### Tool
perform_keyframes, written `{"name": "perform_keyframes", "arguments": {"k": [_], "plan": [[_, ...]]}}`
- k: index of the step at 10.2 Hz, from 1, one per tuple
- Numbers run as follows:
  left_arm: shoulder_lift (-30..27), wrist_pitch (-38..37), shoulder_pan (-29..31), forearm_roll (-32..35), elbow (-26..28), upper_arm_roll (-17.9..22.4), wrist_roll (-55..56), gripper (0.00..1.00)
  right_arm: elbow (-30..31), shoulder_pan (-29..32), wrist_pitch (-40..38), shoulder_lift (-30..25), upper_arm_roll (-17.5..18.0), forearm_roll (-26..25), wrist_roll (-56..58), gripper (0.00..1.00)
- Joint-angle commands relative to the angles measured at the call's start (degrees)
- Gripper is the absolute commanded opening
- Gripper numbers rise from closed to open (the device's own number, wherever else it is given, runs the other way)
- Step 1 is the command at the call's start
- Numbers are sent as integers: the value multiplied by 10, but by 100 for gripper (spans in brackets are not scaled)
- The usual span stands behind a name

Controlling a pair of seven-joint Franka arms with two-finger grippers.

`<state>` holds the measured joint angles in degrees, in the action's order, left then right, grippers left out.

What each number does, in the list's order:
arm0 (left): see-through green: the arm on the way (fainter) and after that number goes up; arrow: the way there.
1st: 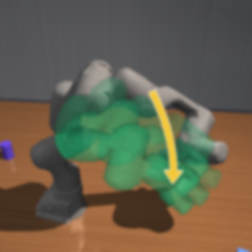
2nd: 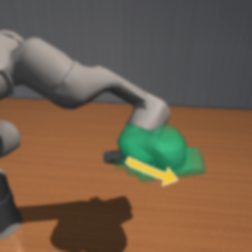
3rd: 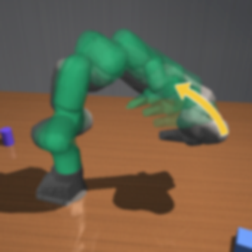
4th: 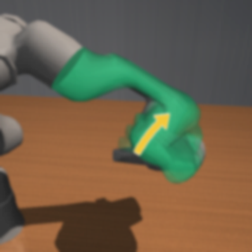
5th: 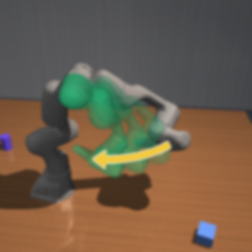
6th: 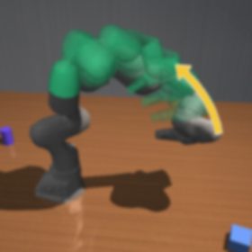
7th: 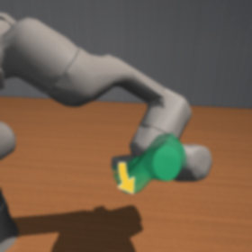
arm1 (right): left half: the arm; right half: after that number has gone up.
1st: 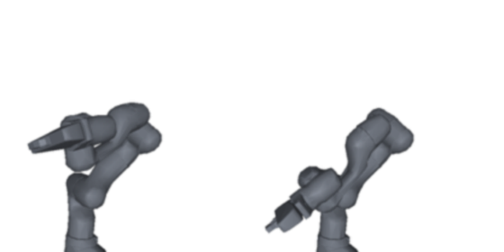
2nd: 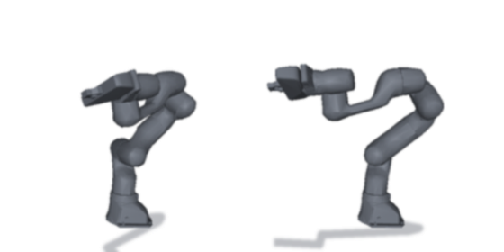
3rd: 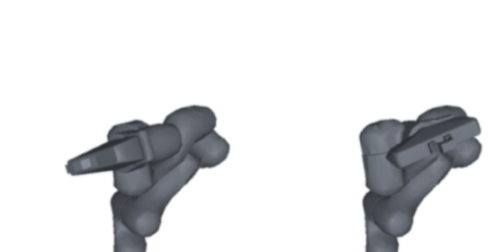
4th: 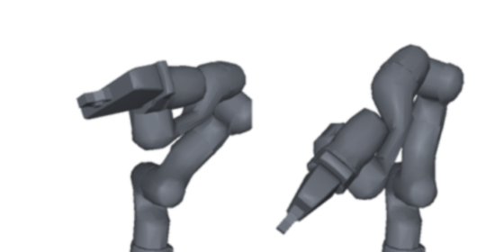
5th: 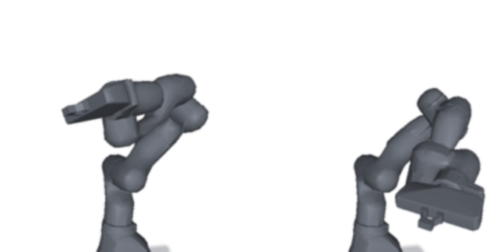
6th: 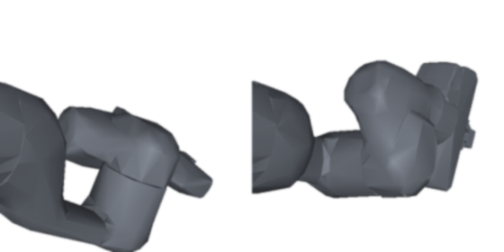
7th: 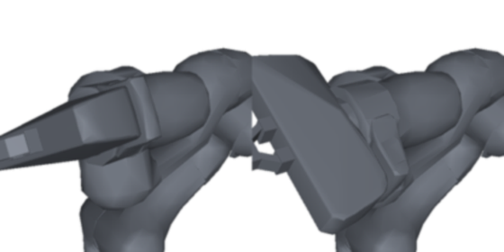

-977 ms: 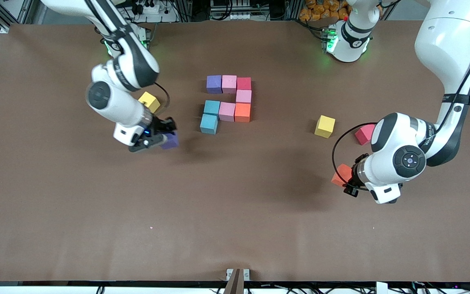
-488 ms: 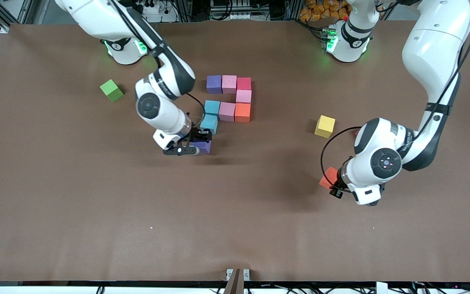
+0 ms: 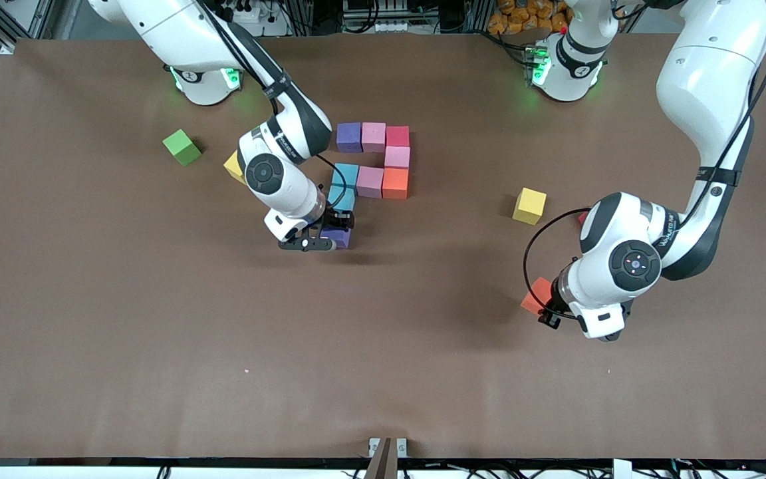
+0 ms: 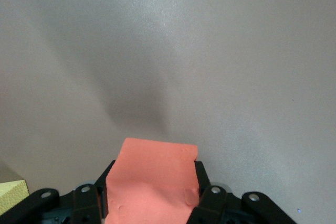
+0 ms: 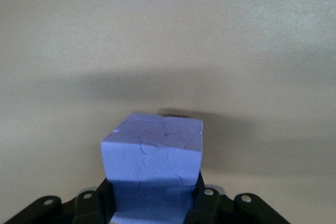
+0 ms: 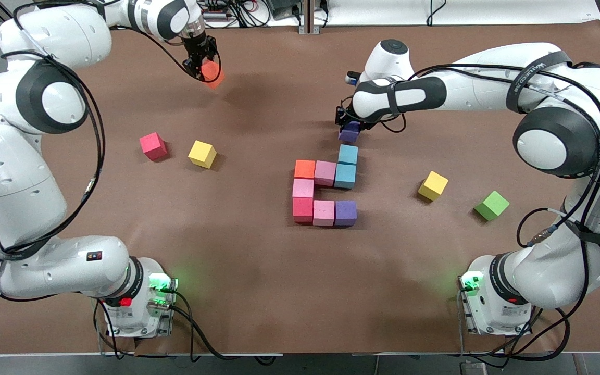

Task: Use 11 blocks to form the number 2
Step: 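Lower the purple cube below cyan while the left gripper carries orange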

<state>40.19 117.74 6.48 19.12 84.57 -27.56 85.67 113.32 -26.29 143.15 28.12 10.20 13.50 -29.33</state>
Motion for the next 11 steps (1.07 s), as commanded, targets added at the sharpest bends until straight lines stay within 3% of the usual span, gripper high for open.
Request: {"name": "perform_keyframes", "arguments": {"k": [1,5,11], "plan": [[2,-5,-18,6,-3,1,5,0,8,-8,2,4,-7,-11,-20,42],[8,-5,-47,2,-1,1,100,0,16,-18,1,3,-6,-39,-67,42],[23,-5,-78,-14,-2,1,251,0,16,-20,-1,4,-6,-42,-73,42]]}}
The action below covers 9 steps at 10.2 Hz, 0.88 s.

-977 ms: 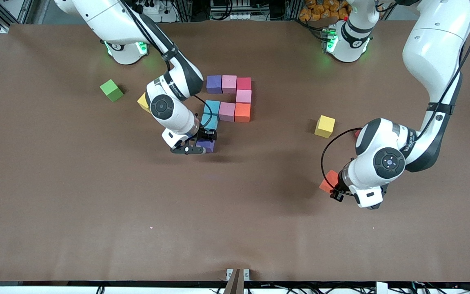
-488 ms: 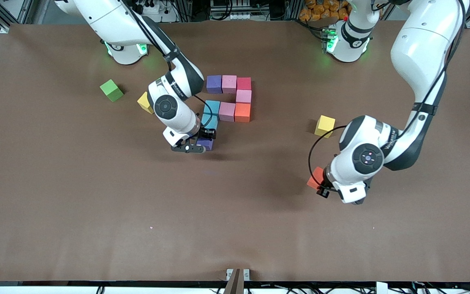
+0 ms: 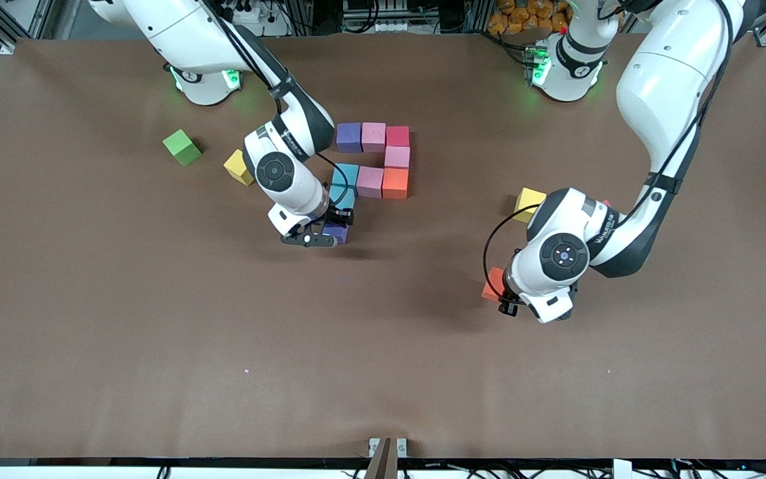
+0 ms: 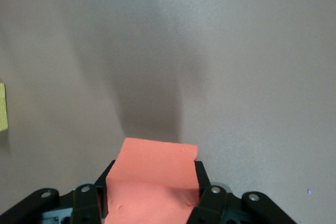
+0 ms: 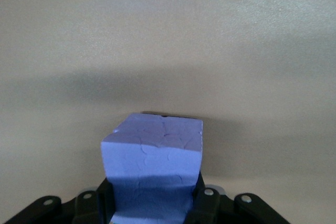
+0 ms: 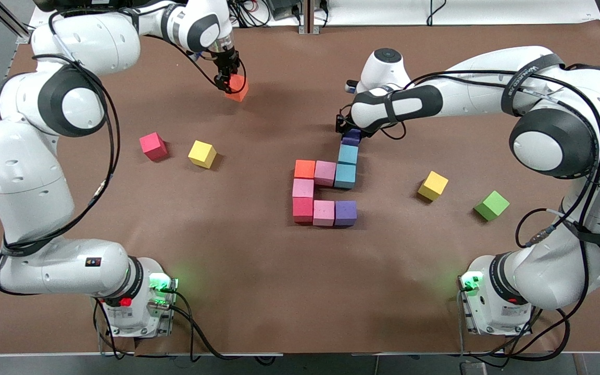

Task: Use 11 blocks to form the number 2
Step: 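Lower the purple cube below cyan while the left gripper carries orange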

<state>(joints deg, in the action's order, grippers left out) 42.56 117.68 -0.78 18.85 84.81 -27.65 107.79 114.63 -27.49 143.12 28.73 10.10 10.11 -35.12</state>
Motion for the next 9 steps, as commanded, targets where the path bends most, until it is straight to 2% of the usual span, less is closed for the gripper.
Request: {"name": "perform_keyframes", "arguments": {"k": [1,6,7,8,9], "plan": [[-1,-4,-6,-20,-4,1,51,0,3,-8,0,-2,-5,-8,-18,42],[2,-2,-39,-58,-3,1,76,0,4,-11,1,0,-5,-8,-19,42],[2,5,-41,-58,-3,1,78,0,4,-11,1,0,-5,-8,-18,45],[3,7,-45,-58,-3,1,83,0,4,-11,1,0,-5,-8,-18,53],[4,10,-48,-58,-3,1,86,0,4,-11,1,0,-5,-8,-18,66]]}}
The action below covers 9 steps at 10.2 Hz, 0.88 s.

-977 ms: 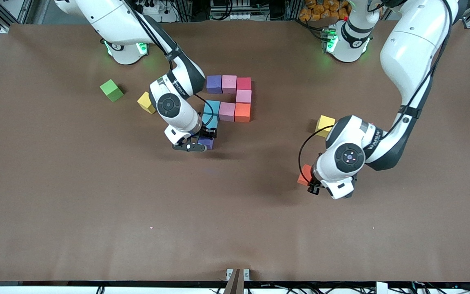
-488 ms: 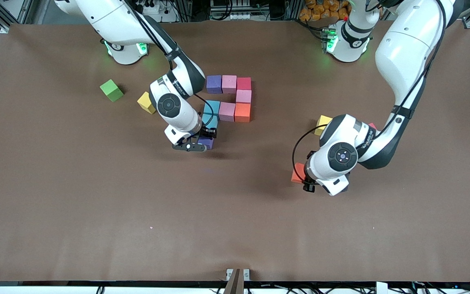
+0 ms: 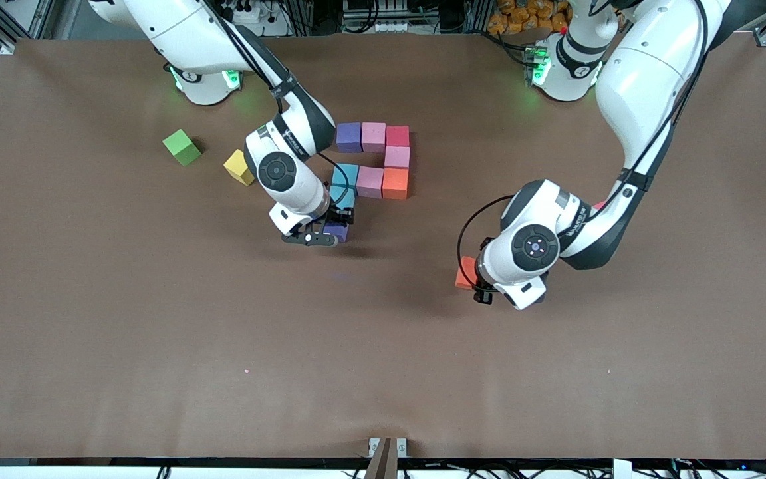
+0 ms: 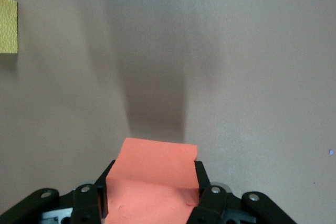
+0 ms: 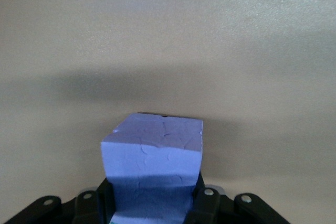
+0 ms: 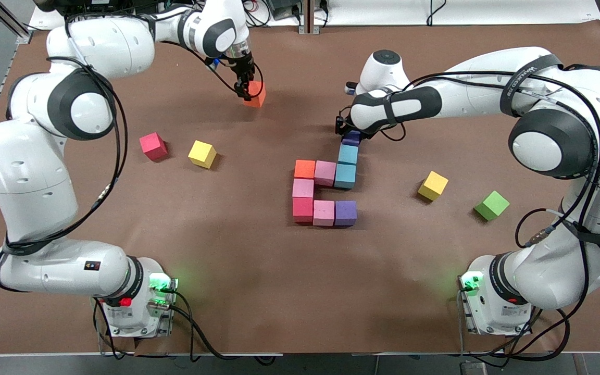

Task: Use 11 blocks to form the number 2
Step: 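Lower the purple cube below cyan while the left gripper carries orange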

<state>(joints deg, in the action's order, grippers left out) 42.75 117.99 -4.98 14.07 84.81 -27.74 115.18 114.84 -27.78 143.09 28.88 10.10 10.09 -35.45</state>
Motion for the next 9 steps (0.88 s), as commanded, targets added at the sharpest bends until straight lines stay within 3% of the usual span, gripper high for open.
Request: {"name": "perform_keyframes", "arguments": {"k": [1,2,3,6,9], "plan": [[5,9,-9,-10,-3,2,22,0,2,-8,1,-1,-5,-8,-15,82],[8,11,-13,-10,-3,2,28,0,2,-7,0,-1,-5,-8,-15,91],[8,14,-14,-10,-3,2,34,0,1,-7,-2,-2,-5,-8,-14,94],[10,36,-29,-10,-3,2,76,0,-2,-1,-17,-15,-3,-7,-13,95],[21,65,-67,-9,-5,3,135,0,-2,21,-74,-74,-3,-6,-9,98]]}}
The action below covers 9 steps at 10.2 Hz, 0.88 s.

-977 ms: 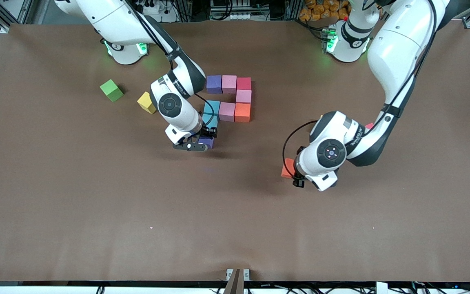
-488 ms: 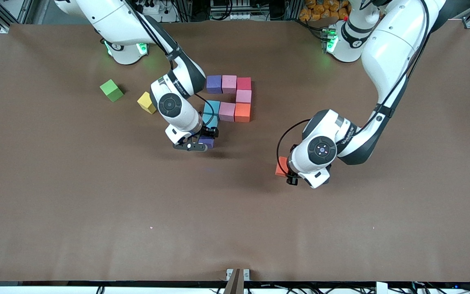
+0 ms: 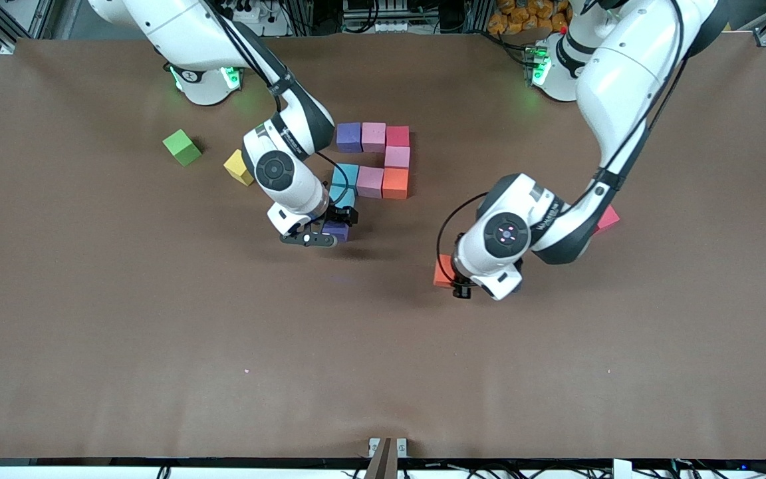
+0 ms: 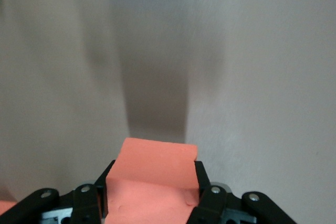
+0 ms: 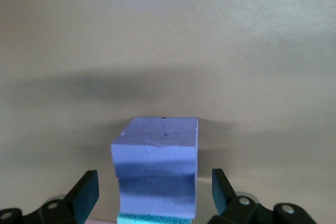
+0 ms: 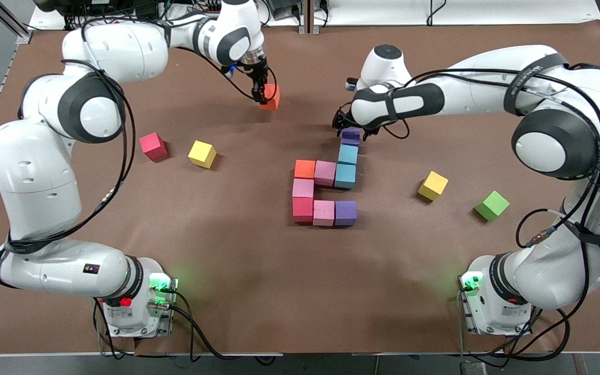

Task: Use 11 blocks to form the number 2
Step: 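Release the purple cube and withdraw the right gripper while the left gripper approaches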

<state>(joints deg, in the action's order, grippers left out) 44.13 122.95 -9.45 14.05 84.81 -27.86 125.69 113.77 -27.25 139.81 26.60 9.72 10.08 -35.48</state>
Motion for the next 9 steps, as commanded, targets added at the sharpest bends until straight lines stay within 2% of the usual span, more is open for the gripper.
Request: {"name": "perform_keyframes", "arguments": {"k": [1,3,5,6,7,9], "plan": [[14,23,-38,-8,-6,5,47,0,8,28,-67,-86,1,-6,-8,100],[26,47,-78,-6,-8,14,76,0,10,58,-80,-138,1,-6,31,100],[30,63,-146,-9,-10,60,111,0,8,122,-85,-175,-1,-4,186,100],[32,71,-169,-9,-11,69,131,0,1,157,-102,-183,-1,-1,239,100],[38,76,-189,-9,-12,72,150,0,-23,194,-128,-182,-13,-1,283,100],[39,76,-207,-9,-23,74,167,0,-85,198,-185,-183,-78,-6,349,100]]}}
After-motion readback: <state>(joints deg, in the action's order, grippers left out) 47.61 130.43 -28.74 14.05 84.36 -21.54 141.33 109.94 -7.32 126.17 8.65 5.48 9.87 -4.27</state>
